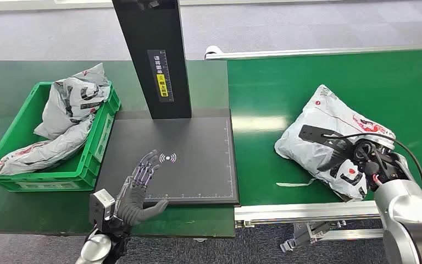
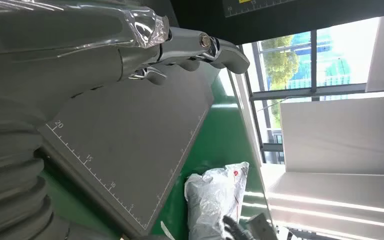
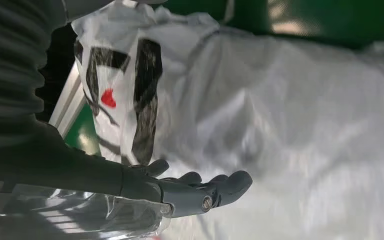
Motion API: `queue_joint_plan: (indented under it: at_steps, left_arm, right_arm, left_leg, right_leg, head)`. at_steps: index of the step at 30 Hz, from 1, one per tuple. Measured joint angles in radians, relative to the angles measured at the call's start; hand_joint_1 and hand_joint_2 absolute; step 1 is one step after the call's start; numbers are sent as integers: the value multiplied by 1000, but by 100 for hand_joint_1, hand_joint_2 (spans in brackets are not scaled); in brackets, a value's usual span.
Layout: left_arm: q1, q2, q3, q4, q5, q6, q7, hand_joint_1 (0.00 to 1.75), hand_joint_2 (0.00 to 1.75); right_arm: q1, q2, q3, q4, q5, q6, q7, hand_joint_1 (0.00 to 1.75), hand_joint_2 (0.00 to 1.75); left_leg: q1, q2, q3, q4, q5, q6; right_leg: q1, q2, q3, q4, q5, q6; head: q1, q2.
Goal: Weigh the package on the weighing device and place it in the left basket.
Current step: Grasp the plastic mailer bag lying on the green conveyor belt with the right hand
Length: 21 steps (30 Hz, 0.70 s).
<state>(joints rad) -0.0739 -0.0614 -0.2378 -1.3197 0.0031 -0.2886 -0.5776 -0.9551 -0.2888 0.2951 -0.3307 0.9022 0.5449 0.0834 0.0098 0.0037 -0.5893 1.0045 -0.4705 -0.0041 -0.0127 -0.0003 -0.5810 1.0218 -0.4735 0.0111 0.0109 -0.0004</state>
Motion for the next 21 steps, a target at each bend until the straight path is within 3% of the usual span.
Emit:
queue_joint_plan:
  at_steps: [5,10,14,21]
  left_arm:
    - [-3,0,2,12,3,18,-4,0,175]
    - [0,-1,10,20,8,30,-10,0,175]
    - [4,-2,12,20,10,34,-10,0,175]
    - [26,-4,28,7,19,48,-2,0,175]
  right_arm:
    - [8,20,55,21,43,75,-17,0,175]
    - [10,37,108,30,78,71,-18,6,175]
    - [9,45,131,32,90,57,-8,173,175]
    - [0,57,176,33,138,20,7,175,175]
  left_leg:
    - [0,0,0,0,0,0]
    - [0,0,0,0,0,0]
    - [0,0,0,0,0,0]
    - [0,0,0,0,0,0]
  right_leg:
    - [0,0,0,0,0,0]
    - [0,0,0,0,0,0]
    - [0,0,0,0,0,0]
    - [0,0,0,0,0,0]
  head:
    - [0,0]
    - [0,0]
    - [0,0]
    - [0,0]
